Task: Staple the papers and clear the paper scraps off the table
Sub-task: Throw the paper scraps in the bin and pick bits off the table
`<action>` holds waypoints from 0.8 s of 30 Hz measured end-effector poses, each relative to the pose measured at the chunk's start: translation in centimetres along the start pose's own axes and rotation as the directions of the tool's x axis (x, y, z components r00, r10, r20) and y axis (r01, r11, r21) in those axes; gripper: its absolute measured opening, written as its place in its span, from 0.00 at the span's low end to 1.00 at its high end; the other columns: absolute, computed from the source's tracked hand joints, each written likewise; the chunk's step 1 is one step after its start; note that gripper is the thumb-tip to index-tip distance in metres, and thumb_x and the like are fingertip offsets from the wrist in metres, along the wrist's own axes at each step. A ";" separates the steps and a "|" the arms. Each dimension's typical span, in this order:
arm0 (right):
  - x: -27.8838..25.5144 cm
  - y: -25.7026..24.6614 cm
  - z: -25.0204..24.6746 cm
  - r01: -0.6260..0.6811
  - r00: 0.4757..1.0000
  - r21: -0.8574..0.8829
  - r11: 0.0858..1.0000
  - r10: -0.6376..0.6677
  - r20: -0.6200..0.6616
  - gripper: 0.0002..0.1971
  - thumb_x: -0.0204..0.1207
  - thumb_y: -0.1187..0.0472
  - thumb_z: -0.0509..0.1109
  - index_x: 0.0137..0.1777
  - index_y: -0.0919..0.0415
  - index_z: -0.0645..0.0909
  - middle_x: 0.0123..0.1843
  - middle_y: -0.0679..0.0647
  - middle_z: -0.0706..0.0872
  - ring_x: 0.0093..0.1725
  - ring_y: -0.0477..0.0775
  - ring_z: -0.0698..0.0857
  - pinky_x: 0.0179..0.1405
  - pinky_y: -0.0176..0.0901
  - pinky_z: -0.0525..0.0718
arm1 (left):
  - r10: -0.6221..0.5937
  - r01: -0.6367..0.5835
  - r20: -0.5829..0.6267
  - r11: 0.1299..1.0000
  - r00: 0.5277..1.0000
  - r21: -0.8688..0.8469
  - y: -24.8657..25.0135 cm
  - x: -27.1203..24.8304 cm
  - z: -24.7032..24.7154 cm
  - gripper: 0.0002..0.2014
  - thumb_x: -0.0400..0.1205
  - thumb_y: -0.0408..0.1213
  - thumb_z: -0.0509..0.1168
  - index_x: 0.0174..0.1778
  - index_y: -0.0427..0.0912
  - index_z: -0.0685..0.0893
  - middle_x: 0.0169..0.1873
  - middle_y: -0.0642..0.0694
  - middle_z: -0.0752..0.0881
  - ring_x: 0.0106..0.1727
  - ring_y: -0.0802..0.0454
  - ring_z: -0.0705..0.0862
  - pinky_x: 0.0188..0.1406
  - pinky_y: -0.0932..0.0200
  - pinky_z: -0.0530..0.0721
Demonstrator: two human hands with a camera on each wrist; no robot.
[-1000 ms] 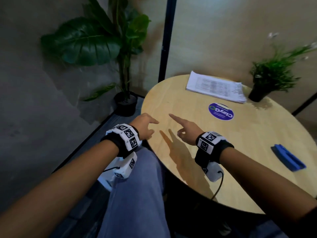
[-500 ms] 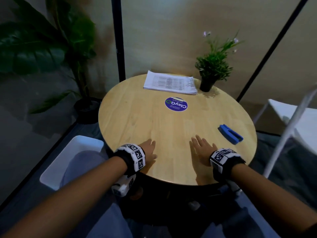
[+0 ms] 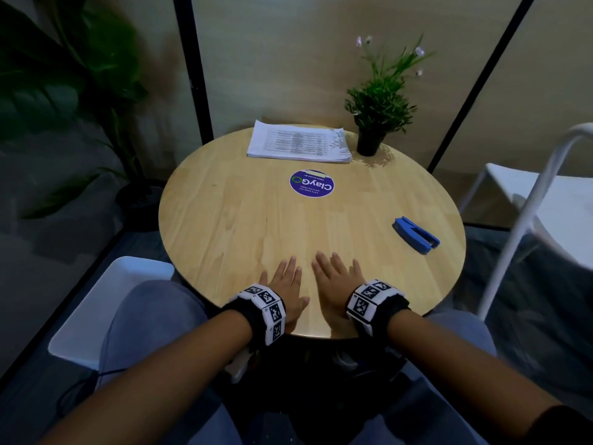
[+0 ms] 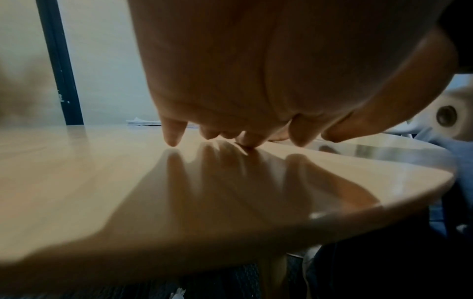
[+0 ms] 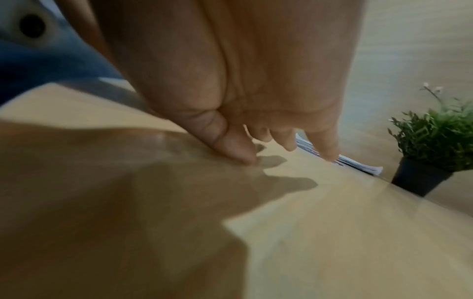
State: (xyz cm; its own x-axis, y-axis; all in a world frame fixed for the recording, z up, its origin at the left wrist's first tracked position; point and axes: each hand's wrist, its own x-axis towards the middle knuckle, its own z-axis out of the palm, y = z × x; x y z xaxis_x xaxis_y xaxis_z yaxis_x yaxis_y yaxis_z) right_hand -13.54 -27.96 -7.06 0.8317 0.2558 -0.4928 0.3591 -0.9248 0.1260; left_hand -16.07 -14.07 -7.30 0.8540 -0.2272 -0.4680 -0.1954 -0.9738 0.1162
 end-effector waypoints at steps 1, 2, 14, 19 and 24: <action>0.1 0.1 -0.5 0.009 1.000 0.033 0.999 -0.009 0.019 0.31 0.86 0.57 0.48 0.83 0.55 0.36 0.84 0.52 0.31 0.84 0.62 0.36 0.79 0.71 0.43 | 0.003 -0.003 0.004 1.000 1.000 0.013 -0.1 0.2 -0.3 0.33 0.87 0.51 0.46 0.83 0.41 0.40 0.83 0.45 0.33 0.84 0.48 0.36 0.81 0.39 0.45; 0.5 0.4 -1.0 -0.003 1.000 0.072 0.997 0.001 0.025 0.30 0.86 0.57 0.47 0.83 0.53 0.37 0.84 0.51 0.31 0.84 0.62 0.36 0.79 0.71 0.42 | 0.005 -0.005 0.000 1.000 1.000 0.021 -0.3 0.4 -0.7 0.33 0.87 0.51 0.45 0.83 0.42 0.40 0.82 0.45 0.33 0.84 0.47 0.36 0.81 0.39 0.44; 1.5 1.2 -0.9 0.109 0.993 -0.170 0.979 -0.115 -0.026 0.43 0.80 0.52 0.62 0.80 0.41 0.31 0.84 0.49 0.30 0.83 0.65 0.34 0.75 0.78 0.41 | -0.062 0.063 0.036 0.998 0.997 -0.017 -3.7 1.1 -0.5 0.35 0.86 0.55 0.47 0.83 0.46 0.39 0.83 0.41 0.35 0.84 0.41 0.38 0.81 0.36 0.46; -1.4 1.3 -1.3 0.163 0.986 -0.216 0.963 -0.165 0.011 0.41 0.81 0.52 0.59 0.80 0.40 0.30 0.83 0.49 0.29 0.83 0.64 0.33 0.77 0.76 0.42 | -0.029 0.028 0.027 0.999 0.999 0.022 -2.8 0.9 -0.6 0.38 0.84 0.55 0.54 0.83 0.48 0.41 0.83 0.38 0.36 0.84 0.36 0.40 0.81 0.36 0.48; -1.8 2.0 -1.5 0.000 1.000 -0.119 0.993 0.003 0.031 0.38 0.83 0.62 0.56 0.82 0.48 0.33 0.84 0.49 0.30 0.83 0.63 0.33 0.78 0.74 0.42 | 0.050 -0.049 -0.064 0.999 0.997 0.012 -2.7 0.9 -1.0 0.36 0.83 0.52 0.58 0.83 0.46 0.50 0.83 0.38 0.47 0.83 0.39 0.52 0.80 0.40 0.59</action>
State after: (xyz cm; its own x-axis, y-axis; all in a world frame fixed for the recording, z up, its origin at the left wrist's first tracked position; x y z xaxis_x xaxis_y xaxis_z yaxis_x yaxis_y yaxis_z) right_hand -13.62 -29.86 -4.60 0.8193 0.2437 -0.5190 0.4070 -0.8847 0.2271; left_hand -14.30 -11.62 -7.12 0.8724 -0.2745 -0.4044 -0.2429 -0.9615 0.1286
